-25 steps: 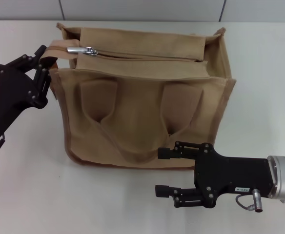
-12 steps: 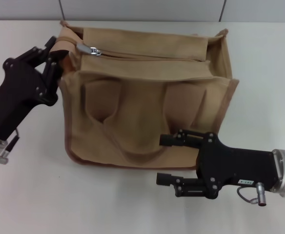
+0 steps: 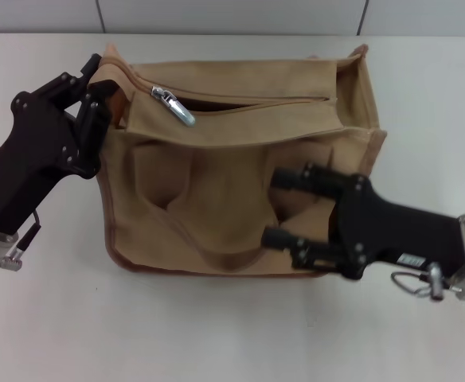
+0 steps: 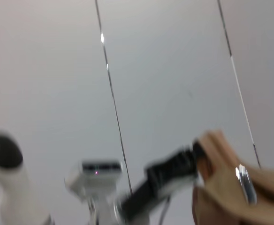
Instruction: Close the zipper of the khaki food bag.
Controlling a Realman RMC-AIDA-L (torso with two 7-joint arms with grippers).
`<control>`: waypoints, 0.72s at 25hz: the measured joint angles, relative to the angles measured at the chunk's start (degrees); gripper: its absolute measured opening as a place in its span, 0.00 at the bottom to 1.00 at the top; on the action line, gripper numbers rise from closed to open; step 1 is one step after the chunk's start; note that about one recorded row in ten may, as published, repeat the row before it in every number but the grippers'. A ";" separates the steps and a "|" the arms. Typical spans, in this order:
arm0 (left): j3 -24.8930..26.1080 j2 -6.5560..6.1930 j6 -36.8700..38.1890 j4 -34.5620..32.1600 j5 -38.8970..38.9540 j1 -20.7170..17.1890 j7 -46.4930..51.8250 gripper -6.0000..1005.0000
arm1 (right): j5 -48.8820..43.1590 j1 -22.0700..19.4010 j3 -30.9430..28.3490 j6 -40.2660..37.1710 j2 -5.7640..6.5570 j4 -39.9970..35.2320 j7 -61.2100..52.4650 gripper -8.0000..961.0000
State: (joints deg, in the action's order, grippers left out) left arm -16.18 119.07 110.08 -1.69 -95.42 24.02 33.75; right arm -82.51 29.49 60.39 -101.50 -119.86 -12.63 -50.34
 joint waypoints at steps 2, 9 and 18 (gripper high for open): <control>0.10 0.00 -0.30 0.05 0.03 0.07 0.01 0.09 | 1.86 0.60 -0.02 -1.97 0.20 -0.99 -5.17 0.80; 0.21 0.10 -0.15 0.11 0.06 0.89 0.05 0.09 | 2.56 4.86 0.54 1.76 0.71 -15.20 -36.40 0.80; 0.89 0.11 0.12 0.10 0.06 1.11 0.08 0.09 | -3.41 11.24 0.75 10.33 0.73 -18.50 -47.90 0.80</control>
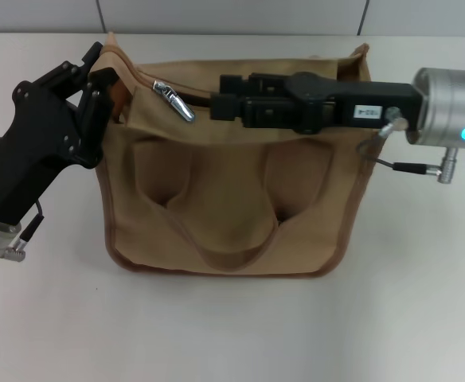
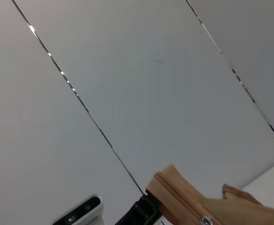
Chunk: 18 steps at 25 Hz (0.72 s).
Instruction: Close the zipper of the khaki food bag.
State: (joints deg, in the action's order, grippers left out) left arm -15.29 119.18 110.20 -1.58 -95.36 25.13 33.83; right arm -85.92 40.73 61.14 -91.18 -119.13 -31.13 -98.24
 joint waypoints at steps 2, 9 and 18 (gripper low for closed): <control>0.07 0.00 -0.07 0.00 0.00 0.15 0.00 0.09 | -0.67 0.80 0.39 0.69 -0.08 0.00 -0.46 0.80; 1.12 0.00 -0.53 0.00 0.00 1.23 0.02 0.09 | -0.74 2.19 3.49 1.40 -0.22 -0.13 -0.69 0.80; 1.40 0.00 -0.64 0.00 -0.01 2.63 0.01 0.09 | -0.87 2.79 3.69 2.18 -0.21 -0.24 -0.76 0.80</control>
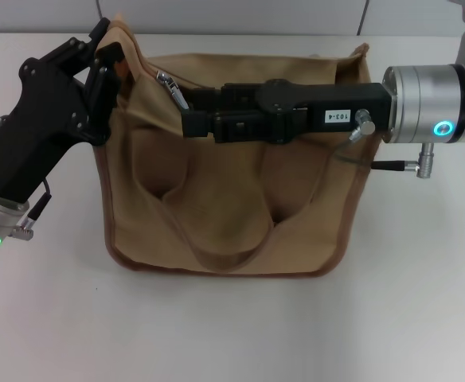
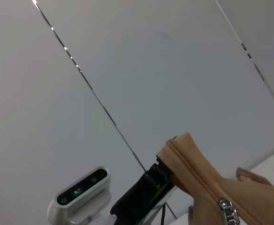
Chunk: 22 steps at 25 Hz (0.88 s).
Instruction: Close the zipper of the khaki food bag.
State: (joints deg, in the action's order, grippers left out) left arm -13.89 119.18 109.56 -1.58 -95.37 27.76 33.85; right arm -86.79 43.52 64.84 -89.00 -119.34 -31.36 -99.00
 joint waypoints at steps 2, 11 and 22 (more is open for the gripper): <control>0.00 0.00 0.00 0.00 -0.05 0.29 0.00 0.09 | -0.14 0.36 0.08 0.04 0.00 -0.12 -0.01 0.80; 0.01 0.00 -0.19 0.06 -0.31 0.83 -0.23 0.09 | -0.06 1.35 0.12 -0.17 -0.14 -0.28 -0.05 0.80; 0.00 0.00 -0.69 0.15 -0.10 0.84 -0.36 0.09 | 0.11 1.17 0.70 -0.84 -0.21 0.09 -0.05 0.80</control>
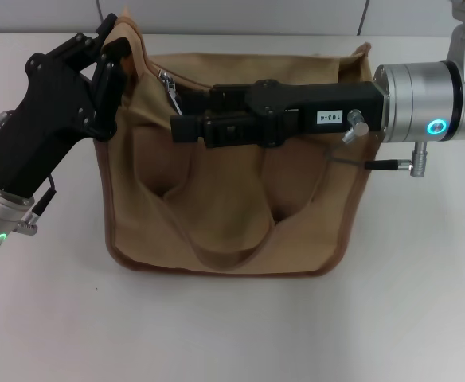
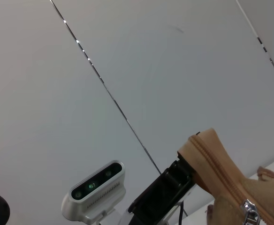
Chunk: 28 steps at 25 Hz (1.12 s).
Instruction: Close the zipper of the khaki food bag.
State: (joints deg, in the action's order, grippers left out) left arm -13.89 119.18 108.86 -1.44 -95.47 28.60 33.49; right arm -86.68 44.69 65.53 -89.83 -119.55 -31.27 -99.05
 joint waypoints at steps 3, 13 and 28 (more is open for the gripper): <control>0.00 0.00 -0.04 0.07 0.02 0.02 0.00 0.09 | 0.02 -0.01 -0.01 0.22 0.01 0.04 0.00 0.80; 0.00 0.00 0.18 0.69 -0.04 0.06 -0.03 0.09 | 0.61 0.53 1.51 2.86 -0.04 0.13 -1.22 0.80; 0.00 0.00 0.07 0.64 0.03 0.06 -0.18 0.09 | 2.90 -0.08 1.61 2.84 -0.13 0.27 -0.01 0.80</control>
State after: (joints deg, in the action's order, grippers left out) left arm -13.89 119.18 108.93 -0.79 -95.44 28.65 33.30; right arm -83.79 44.61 67.14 -87.00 -119.69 -31.00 -99.06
